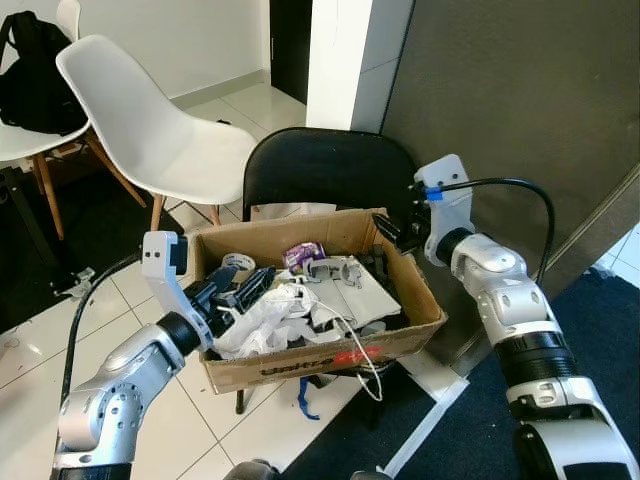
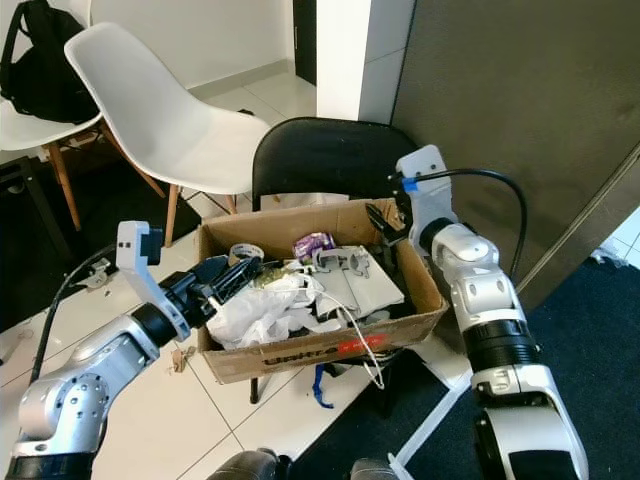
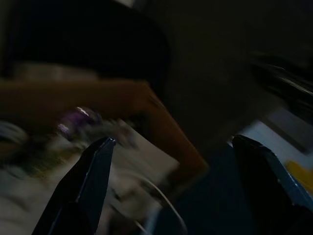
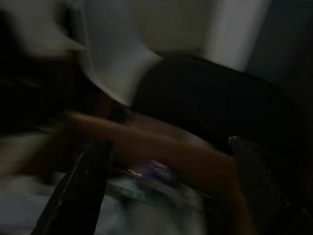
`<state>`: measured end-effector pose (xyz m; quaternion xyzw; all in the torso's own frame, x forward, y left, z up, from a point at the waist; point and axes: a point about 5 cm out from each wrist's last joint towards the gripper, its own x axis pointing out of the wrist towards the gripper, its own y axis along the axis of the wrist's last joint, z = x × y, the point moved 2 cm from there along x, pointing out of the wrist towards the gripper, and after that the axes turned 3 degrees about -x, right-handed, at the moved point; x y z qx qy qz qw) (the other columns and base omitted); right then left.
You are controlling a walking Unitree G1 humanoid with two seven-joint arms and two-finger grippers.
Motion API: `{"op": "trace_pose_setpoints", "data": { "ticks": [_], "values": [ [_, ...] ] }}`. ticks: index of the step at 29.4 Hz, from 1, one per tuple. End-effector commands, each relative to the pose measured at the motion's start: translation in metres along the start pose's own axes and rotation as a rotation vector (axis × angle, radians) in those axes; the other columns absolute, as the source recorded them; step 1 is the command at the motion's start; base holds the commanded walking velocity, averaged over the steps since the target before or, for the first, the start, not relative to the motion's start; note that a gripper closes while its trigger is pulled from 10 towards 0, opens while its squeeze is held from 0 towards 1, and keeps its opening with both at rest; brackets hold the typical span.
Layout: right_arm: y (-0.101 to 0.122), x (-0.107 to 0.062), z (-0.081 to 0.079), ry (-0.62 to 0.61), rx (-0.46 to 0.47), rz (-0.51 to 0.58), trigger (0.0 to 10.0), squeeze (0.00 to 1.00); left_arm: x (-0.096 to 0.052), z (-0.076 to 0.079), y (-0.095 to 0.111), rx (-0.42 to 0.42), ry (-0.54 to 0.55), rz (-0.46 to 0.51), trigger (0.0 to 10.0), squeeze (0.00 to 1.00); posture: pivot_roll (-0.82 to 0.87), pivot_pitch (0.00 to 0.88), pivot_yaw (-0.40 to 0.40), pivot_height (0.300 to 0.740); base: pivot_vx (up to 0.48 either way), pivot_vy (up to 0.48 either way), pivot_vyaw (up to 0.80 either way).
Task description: Picking trash to rubbish bin
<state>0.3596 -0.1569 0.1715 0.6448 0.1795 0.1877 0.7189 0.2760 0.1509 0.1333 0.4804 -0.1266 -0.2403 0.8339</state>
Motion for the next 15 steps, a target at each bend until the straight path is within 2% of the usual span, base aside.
{"op": "trace_pose_setpoints", "data": {
  "ticks": [1, 2, 3, 5, 6, 9, 12, 14, 15],
  "values": [
    [0.007, -0.002, -0.004, 0.043, 0.045, 0.045, 10.0, 0.17, 0.002, -0.004, 0.002, 0.023, 0.035, 0.01, 10.0, 0.0, -0.03, 0.0, -0.056, 0.74, 0.0, 0.0, 0.0],
    [0.007, -0.002, -0.004, 0.043, 0.045, 0.045, 10.0, 0.17, 0.002, -0.004, 0.002, 0.023, 0.035, 0.01, 10.0, 0.0, -0.03, 0.0, -0.056, 0.74, 0.0, 0.0, 0.0],
    [0.008, -0.006, -0.01, 0.076, 0.066, 0.067, 10.0, 0.0, 0.005, -0.008, 0.007, 0.055, 0.077, 0.036, 10.0, 0.0, -0.04, 0.0, -0.057, 0.74, 0.0, 0.0, 0.0],
    [0.003, -0.014, -0.022, 0.118, 0.092, 0.096, 10.0, 0.0, 0.018, -0.009, 0.015, 0.127, 0.115, 0.064, 10.0, 0.0, -0.04, 0.0, -0.056, 0.74, 0.0, 0.0, 0.0],
    [0.003, -0.014, -0.022, 0.118, 0.092, 0.096, 10.0, 0.0, 0.018, -0.009, 0.015, 0.127, 0.115, 0.064, 10.0, 0.0, -0.04, 0.0, -0.056, 0.74, 0.0, 0.0, 0.0],
    [-0.007, -0.013, -0.039, 0.155, 0.162, 0.125, 10.0, 0.0, 0.043, 0.009, 0.029, 0.189, 0.08, 0.142, 10.0, 0.0, -0.05, 0.0, -0.059, 0.74, 0.0, 0.0, 0.0],
    [-0.008, -0.012, -0.041, 0.159, 0.182, 0.133, 10.0, 0.0, 0.051, 0.017, 0.03, 0.196, 0.06, 0.16, 10.0, 0.0, -0.05, 0.0, -0.059, 0.74, 0.0, 0.0, 0.0],
    [-0.006, -0.006, -0.034, 0.13, 0.193, 0.134, 10.0, 0.0, 0.072, 0.037, 0.022, 0.175, -0.014, 0.149, 10.0, 0.0, -0.06, 0.0, -0.047, 0.74, 0.0, 0.0, 0.0],
    [-0.006, -0.006, -0.034, 0.13, 0.194, 0.133, 10.0, 0.0, 0.073, 0.038, 0.022, 0.16, -0.034, 0.149, 10.0, 0.0, -0.07, 0.0, -0.04, 0.74, 0.0, 0.0, 0.0]
  ]
}}
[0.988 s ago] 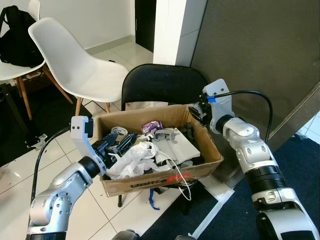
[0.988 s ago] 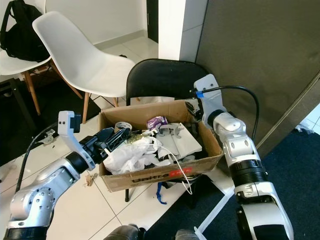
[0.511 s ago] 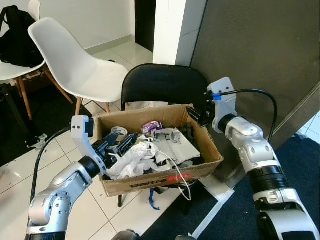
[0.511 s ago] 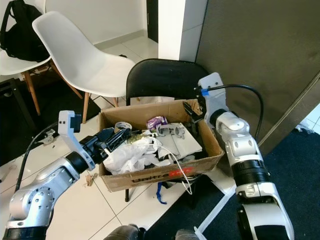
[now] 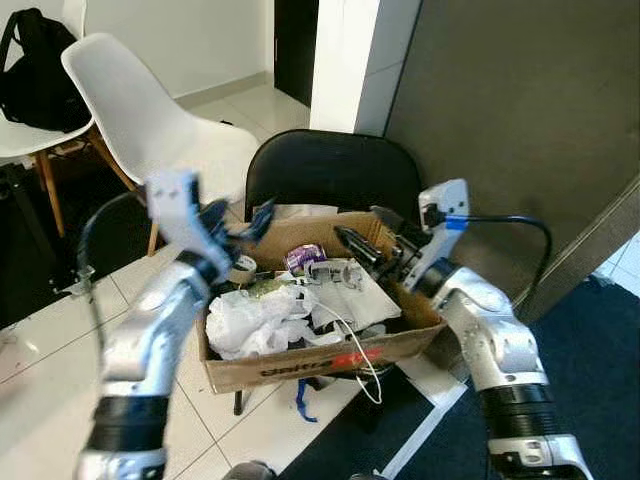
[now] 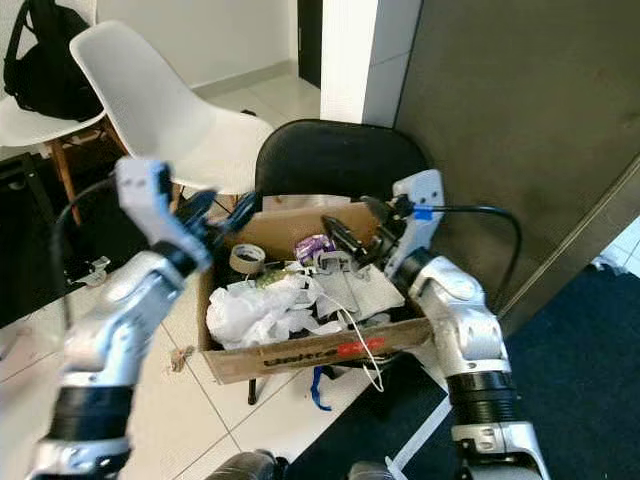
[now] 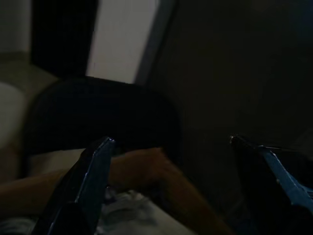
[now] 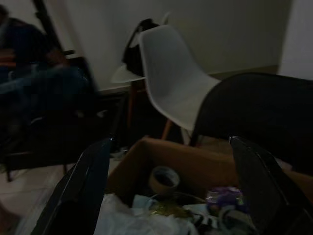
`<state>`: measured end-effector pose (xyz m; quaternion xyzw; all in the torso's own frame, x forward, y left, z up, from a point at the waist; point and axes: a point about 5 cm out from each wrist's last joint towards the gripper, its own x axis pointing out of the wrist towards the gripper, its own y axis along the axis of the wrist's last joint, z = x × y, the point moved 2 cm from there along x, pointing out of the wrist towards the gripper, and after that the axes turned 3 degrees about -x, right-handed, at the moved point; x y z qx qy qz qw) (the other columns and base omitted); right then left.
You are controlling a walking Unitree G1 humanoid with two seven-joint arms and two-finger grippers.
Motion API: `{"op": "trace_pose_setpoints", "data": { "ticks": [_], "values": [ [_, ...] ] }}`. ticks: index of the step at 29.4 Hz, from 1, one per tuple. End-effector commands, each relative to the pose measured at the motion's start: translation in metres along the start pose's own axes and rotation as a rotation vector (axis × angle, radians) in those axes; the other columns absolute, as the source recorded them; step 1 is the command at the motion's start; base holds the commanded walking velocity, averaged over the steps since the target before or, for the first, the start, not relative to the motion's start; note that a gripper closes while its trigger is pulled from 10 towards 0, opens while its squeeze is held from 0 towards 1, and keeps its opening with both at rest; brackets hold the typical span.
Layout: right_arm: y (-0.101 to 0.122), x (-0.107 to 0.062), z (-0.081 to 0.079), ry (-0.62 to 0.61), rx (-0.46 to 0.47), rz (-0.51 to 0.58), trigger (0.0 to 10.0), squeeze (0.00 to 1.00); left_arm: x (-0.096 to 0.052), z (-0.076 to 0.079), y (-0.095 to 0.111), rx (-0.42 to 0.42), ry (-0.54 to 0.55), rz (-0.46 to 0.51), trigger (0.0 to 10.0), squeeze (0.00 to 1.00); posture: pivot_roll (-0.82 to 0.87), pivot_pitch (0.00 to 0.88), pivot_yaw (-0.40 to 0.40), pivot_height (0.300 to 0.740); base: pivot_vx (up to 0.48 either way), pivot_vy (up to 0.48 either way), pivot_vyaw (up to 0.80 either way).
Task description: Picking trash to rubbish bin
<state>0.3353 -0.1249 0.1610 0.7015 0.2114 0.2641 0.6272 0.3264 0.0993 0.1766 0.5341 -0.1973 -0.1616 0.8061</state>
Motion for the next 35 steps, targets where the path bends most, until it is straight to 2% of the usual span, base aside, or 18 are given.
{"op": "trace_pose_setpoints", "data": {
  "ticks": [1, 4, 6, 20, 35],
  "values": [
    [0.002, -0.002, 0.005, -0.024, 0.008, 0.013, 10.0, 0.0, 0.002, 0.001, -0.008, -0.022, -0.022, -0.019, 10.0, 0.0, -0.07, 0.0, -0.04, 0.74, 0.0, 0.0, 0.0],
    [0.002, -0.003, 0.005, -0.025, 0.025, 0.017, 10.0, 0.0, 0.003, -0.006, -0.008, -0.008, 0.004, -0.014, 10.0, 0.0, -0.06, 0.0, -0.044, 0.74, 0.0, 0.0, 0.0],
    [0.002, -0.002, 0.004, -0.021, 0.03, 0.015, 10.0, 0.0, 0.008, -0.011, -0.01, 0.015, 0.019, -0.022, 10.0, 0.0, -0.06, 0.0, -0.037, 0.74, -0.279, 0.0, 0.0],
    [0.0, 0.002, 0.003, -0.011, 0.022, 0.007, 10.0, 0.0, 0.012, -0.011, -0.016, 0.053, -0.028, -0.042, 10.0, 0.0, -0.05, 0.0, -0.033, 0.74, -0.332, 0.0, 0.0],
    [0.0, 0.002, 0.004, -0.005, 0.017, -0.003, 10.0, 0.0, 0.014, -0.011, -0.018, 0.057, -0.039, -0.036, 10.0, 0.0, -0.06, 0.0, -0.036, 0.74, -0.371, 0.0, 0.0]
  ]
}}
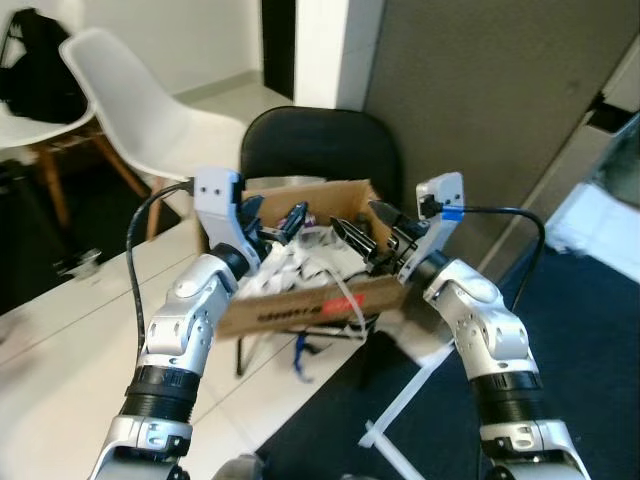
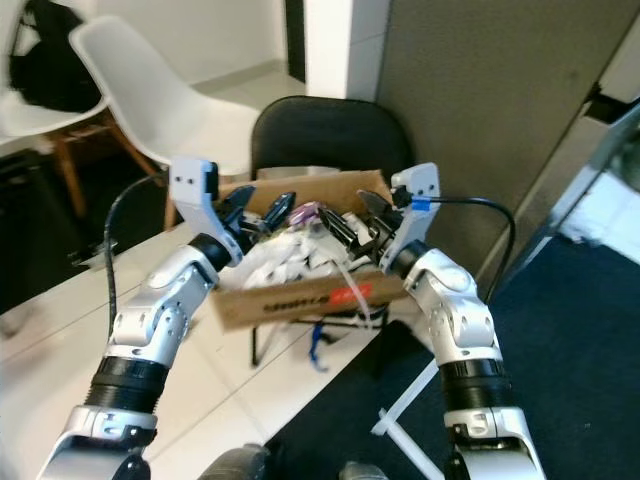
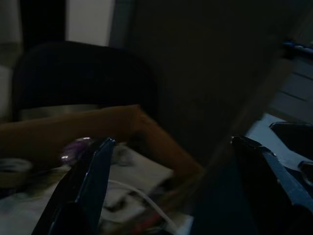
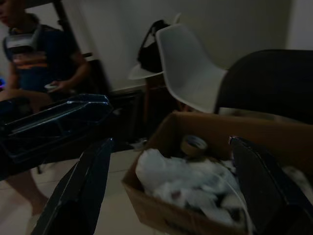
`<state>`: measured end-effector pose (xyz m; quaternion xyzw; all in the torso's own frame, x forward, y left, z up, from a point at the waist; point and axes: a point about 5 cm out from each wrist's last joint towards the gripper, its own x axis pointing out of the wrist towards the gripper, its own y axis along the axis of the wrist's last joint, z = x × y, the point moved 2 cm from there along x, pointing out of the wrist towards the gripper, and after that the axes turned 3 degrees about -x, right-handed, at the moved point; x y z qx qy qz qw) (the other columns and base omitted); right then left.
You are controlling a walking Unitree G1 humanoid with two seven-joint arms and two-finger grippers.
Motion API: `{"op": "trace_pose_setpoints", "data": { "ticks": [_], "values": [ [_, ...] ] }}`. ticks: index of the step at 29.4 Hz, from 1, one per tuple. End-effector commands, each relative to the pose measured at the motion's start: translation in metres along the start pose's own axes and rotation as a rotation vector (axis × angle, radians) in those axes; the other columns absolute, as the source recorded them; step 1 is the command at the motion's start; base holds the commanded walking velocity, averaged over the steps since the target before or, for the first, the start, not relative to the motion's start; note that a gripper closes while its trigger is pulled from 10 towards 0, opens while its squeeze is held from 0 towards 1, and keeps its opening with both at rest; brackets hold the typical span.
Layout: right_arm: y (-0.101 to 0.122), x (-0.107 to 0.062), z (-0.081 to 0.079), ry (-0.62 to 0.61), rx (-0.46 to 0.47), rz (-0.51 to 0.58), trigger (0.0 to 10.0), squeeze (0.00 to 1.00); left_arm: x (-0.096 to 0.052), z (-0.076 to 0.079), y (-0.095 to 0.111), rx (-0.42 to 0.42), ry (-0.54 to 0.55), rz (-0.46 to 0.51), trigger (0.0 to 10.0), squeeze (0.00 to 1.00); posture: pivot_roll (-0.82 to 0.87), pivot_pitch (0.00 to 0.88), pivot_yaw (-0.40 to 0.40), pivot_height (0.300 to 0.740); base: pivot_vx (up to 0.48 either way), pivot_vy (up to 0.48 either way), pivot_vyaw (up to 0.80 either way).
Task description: Picking trash to rubbish bin
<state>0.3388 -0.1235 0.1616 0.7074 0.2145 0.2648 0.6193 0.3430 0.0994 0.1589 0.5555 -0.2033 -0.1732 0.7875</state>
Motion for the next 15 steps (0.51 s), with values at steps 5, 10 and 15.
{"op": "trace_pose_setpoints", "data": {
  "ticks": [5, 10, 15],
  "values": [
    [-0.0008, -0.0018, 0.0025, -0.007, -0.003, -0.009, 10.0, 0.0, 0.0028, 0.0034, -0.002, 0.007, -0.021, -0.006, 10.0, 0.0, -0.06, 0.0, -0.038, 0.74, -0.371, 0.0, 0.0],
    [-0.0009, -0.0018, 0.0025, -0.006, -0.002, -0.011, 10.0, 0.0, 0.0029, 0.0035, -0.0021, 0.008, -0.023, -0.004, 10.0, 0.0, -0.06, 0.0, -0.039, 0.74, -0.371, 0.0, 0.0],
    [-0.001, -0.0017, 0.0025, -0.005, -0.002, -0.012, 10.0, 0.0, 0.003, 0.0036, -0.0021, 0.009, -0.025, -0.005, 10.0, 0.0, -0.06, 0.0, -0.039, 0.74, -0.372, 0.0, 0.0]
  ]
}}
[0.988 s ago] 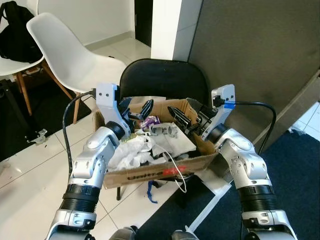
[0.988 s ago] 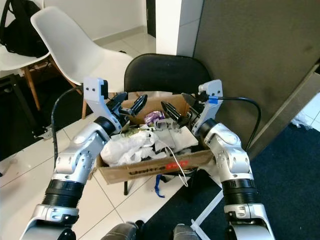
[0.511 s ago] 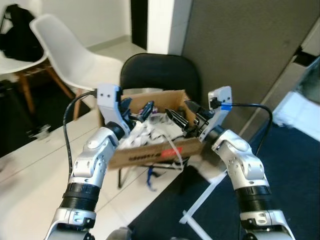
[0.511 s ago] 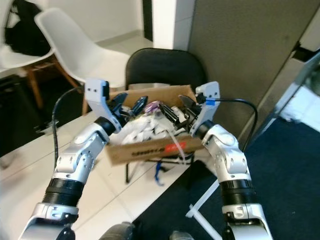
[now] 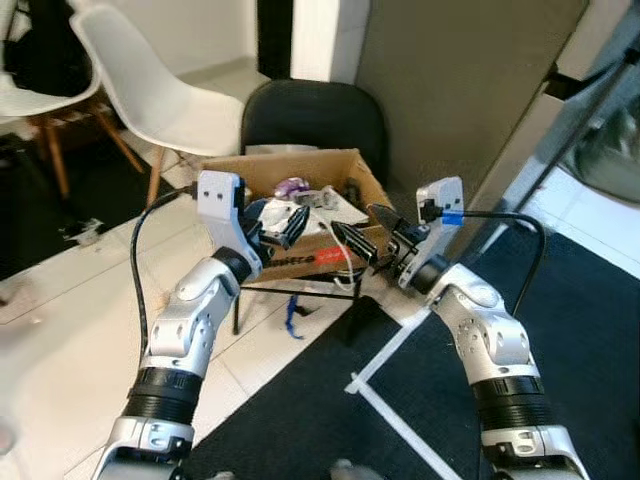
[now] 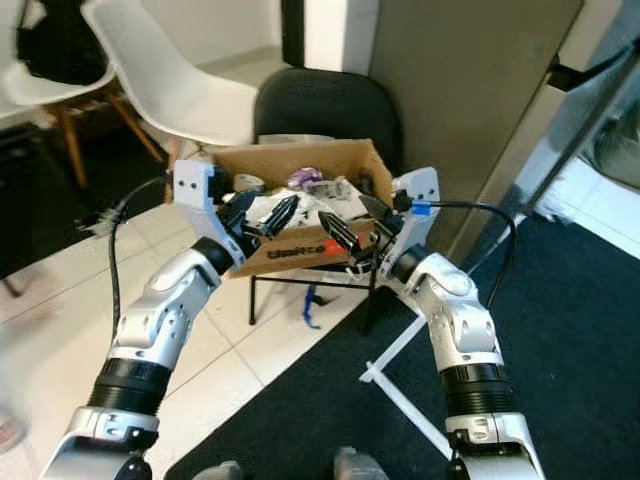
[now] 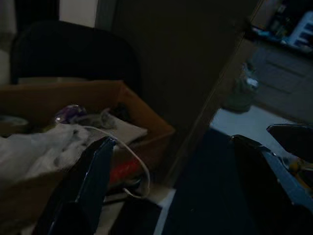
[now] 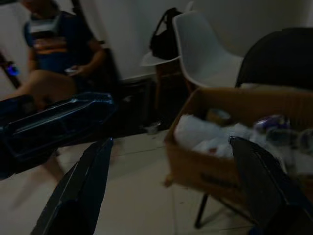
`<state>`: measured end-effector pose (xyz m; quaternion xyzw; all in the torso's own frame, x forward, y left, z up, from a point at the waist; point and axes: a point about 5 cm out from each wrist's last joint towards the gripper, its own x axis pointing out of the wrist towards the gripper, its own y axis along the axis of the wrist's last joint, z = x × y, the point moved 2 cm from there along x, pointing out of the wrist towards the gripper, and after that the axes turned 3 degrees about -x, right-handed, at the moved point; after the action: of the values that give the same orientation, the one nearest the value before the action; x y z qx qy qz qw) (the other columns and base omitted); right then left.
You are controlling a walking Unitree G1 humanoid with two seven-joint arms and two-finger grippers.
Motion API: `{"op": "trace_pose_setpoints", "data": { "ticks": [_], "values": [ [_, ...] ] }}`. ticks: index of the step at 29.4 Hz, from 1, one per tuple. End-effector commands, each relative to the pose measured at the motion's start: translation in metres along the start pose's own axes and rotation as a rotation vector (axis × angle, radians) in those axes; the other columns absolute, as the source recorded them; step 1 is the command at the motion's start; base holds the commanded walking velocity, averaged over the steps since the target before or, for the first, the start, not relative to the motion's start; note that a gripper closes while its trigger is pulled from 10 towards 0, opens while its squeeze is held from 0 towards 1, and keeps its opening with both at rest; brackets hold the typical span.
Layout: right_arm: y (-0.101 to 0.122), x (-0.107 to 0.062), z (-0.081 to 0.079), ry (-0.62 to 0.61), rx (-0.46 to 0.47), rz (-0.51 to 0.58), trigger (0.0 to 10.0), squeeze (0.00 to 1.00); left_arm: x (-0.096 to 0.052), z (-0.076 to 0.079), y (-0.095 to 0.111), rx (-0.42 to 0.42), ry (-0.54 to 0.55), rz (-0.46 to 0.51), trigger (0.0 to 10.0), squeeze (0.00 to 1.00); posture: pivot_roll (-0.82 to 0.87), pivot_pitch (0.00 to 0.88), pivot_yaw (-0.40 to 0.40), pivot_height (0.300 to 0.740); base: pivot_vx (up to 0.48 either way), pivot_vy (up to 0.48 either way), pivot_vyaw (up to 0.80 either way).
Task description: Picking trash to rubbish bin
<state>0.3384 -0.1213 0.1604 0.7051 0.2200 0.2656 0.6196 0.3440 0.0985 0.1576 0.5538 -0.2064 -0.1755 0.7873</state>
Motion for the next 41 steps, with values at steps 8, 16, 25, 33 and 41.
{"op": "trace_pose_setpoints", "data": {
  "ticks": [8, 16, 25, 33, 41],
  "values": [
    [0.0002, -0.0026, 0.0042, -0.013, 0.0, -0.006, 10.0, 0.0, 0.0021, 0.004, -0.0008, 0.013, -0.02, -0.004, 10.0, 0.0, -0.06, 0.0, -0.039, 0.74, -0.373, 0.0, 0.0],
    [-0.0004, -0.003, 0.0043, -0.011, -0.003, -0.009, 10.0, 0.0, 0.0022, 0.0045, -0.0016, 0.011, -0.022, -0.004, 10.0, 0.0, -0.07, 0.0, -0.041, 0.74, -0.37, 0.0, 0.0],
    [-0.0015, -0.0032, 0.0043, -0.009, -0.005, -0.013, 10.0, 0.0, 0.0022, 0.0048, -0.0026, 0.011, -0.028, -0.006, 10.0, 0.0, -0.07, 0.0, -0.041, 0.74, -0.37, 0.0, 0.0],
    [-0.0021, -0.0032, 0.0041, -0.008, -0.006, -0.015, 10.0, 0.0, 0.0023, 0.0048, -0.0031, 0.012, -0.029, -0.006, 10.0, 0.0, -0.07, 0.0, -0.042, 0.74, -0.371, 0.0, 0.0],
    [-0.0015, -0.0031, 0.0041, -0.007, -0.004, -0.013, 10.0, 0.0, 0.0026, 0.005, -0.0027, 0.013, -0.031, -0.005, 10.0, 0.0, -0.07, 0.0, -0.043, 0.74, -0.37, 0.0, 0.0]
  ]
}}
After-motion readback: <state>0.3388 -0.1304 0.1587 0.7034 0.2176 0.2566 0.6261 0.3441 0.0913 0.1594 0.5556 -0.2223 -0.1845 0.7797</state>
